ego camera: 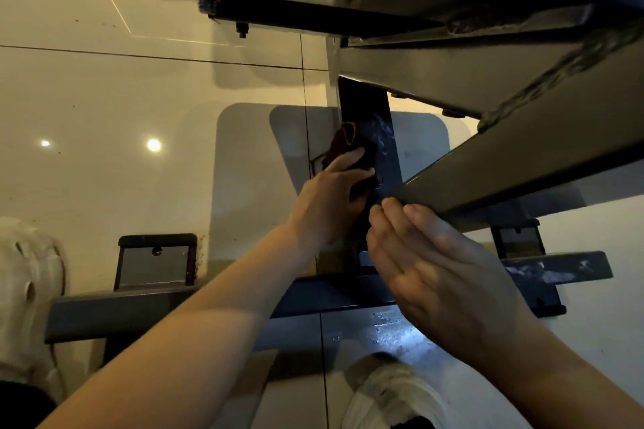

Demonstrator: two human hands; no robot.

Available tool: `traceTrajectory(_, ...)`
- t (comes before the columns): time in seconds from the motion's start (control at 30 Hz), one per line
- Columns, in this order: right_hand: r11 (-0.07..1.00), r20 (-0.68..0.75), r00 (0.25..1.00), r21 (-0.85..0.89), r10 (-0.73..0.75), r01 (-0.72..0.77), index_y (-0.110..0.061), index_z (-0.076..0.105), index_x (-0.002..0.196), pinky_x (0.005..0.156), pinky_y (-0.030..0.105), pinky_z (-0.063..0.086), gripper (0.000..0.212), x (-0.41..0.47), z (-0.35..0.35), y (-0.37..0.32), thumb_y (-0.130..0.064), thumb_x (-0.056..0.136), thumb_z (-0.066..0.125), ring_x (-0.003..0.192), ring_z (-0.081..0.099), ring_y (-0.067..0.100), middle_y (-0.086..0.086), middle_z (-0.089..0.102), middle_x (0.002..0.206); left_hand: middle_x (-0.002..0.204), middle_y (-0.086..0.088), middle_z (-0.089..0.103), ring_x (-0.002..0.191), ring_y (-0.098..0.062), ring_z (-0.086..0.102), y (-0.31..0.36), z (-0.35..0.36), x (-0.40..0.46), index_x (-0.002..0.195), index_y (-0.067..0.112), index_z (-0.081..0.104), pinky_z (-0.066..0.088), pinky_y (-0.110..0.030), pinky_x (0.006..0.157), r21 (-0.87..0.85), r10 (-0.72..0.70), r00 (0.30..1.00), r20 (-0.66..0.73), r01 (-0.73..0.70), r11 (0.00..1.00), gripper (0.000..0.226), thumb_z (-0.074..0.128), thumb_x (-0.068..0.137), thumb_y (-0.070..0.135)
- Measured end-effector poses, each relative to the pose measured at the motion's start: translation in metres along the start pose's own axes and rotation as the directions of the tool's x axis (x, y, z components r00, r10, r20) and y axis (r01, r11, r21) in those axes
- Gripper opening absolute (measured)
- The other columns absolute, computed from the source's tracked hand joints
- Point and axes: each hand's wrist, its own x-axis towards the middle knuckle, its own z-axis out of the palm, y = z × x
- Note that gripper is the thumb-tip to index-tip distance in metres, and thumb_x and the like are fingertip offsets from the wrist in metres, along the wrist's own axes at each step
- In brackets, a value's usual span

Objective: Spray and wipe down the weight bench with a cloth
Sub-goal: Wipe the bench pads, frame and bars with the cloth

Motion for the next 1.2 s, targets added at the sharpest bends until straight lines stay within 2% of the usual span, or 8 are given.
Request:
traceTrajectory(0.33,0.999,0.063,0.997,0.042,-0.034,0.032,0.004,0.059,0.122,0.114,0.045,0.008,0.046,-0.001,-0.002,0.003,-0.016,0.096,0.027,0.124,0.045,0.036,0.024,0.061,0.125,0.162,0.009,0.009,0.145,-0.019,0.024,-0.011,0.014,0.013,0.148,0.027,0.035,0.032,-0.039,0.111,-0.035,0.013,0.998,-0.060,-0.015,0.999,0.047,0.043,0.102,0.025)
traceTrajectory(0.43,0.998,0.046,0.998,0.049,-0.039,0.036,0.006,0.058,0.121,0.115,0.044,0.007,0.049,0.000,-0.004,0.004,-0.010,0.100,0.016,0.124,0.040,0.037,0.026,0.061,0.125,0.163,0.003,0.002,0.148,-0.021,0.013,-0.013,0.025,0.035,0.150,0.020,0.031,0.028,-0.038,0.114,-0.222,-0.020,0.985,-0.170,-0.019,0.975,0.048,0.038,0.103,0.021)
traceTrajectory(0.53,0.997,0.045,0.998,0.058,-0.046,0.044,0.006,0.058,0.120,0.116,0.043,0.007,0.053,0.000,-0.004,0.003,-0.008,0.100,0.012,0.124,0.040,0.037,0.025,0.062,0.124,0.163,0.001,-0.005,0.148,-0.018,0.008,-0.010,0.027,0.055,0.154,0.021,0.020,0.023,-0.021,0.107,-0.420,-0.165,0.961,-0.220,0.059,0.906,0.051,0.034,0.105,0.021)
traceTrajectory(0.6,0.995,0.035,0.998,0.078,-0.056,0.054,0.006,0.059,0.119,0.116,0.043,0.007,0.053,0.001,-0.006,0.001,-0.007,0.100,0.011,0.124,0.040,0.037,0.025,0.063,0.123,0.163,-0.002,0.002,0.147,-0.020,0.014,-0.010,0.025,0.069,0.155,0.023,0.011,0.022,-0.020,0.108,-0.558,-0.266,0.945,-0.188,0.121,0.821,0.057,0.037,0.104,0.020)
traceTrajectory(0.73,0.992,0.000,0.999,0.110,-0.055,0.054,0.007,0.058,0.117,0.116,0.043,0.007,0.054,0.003,-0.006,-0.002,-0.006,0.100,0.009,0.122,0.040,0.038,0.025,0.064,0.120,0.155,-0.008,0.030,0.139,-0.027,0.034,-0.019,0.014,0.092,0.155,0.025,-0.002,0.030,-0.039,0.114,-0.693,-0.331,0.939,-0.095,0.176,0.699,0.073,0.047,0.100,0.018)
traceTrajectory(0.9,0.992,-0.053,0.998,0.118,-0.044,0.050,0.010,0.054,0.116,0.117,0.044,0.005,0.051,0.001,0.000,0.001,-0.002,0.100,0.007,0.121,0.039,0.038,0.028,0.059,0.120,0.154,-0.015,0.025,0.138,-0.034,0.033,-0.021,-0.007,0.124,0.155,0.026,0.002,0.034,-0.051,0.112,-0.728,-0.319,0.946,-0.064,0.175,0.663,0.077,0.049,0.097,0.006)
traceTrajectory(1.07,0.993,-0.052,0.998,0.105,-0.045,0.050,0.007,0.060,0.117,0.115,0.044,0.008,0.050,0.000,0.002,0.000,-0.007,0.099,0.016,0.122,0.040,0.036,0.025,0.063,0.121,0.147,-0.011,0.038,0.132,-0.028,0.042,-0.017,0.007,0.087,0.154,0.026,0.011,0.037,-0.046,0.111,-0.819,-0.377,0.926,0.021,0.232,0.525,0.063,0.044,0.102,0.016)
traceTrajectory(1.2,0.993,-0.051,0.999,0.117,-0.016,0.022,0.005,0.062,0.118,0.115,0.042,0.009,0.053,0.001,0.000,0.001,-0.008,0.100,0.014,0.123,0.041,0.036,0.024,0.064,0.121,0.155,-0.002,0.027,0.138,-0.022,0.033,-0.001,0.024,0.030,0.154,0.035,0.002,0.032,-0.033,0.109,-0.838,-0.331,0.937,0.112,0.268,0.475,0.069,0.043,0.102,0.016)
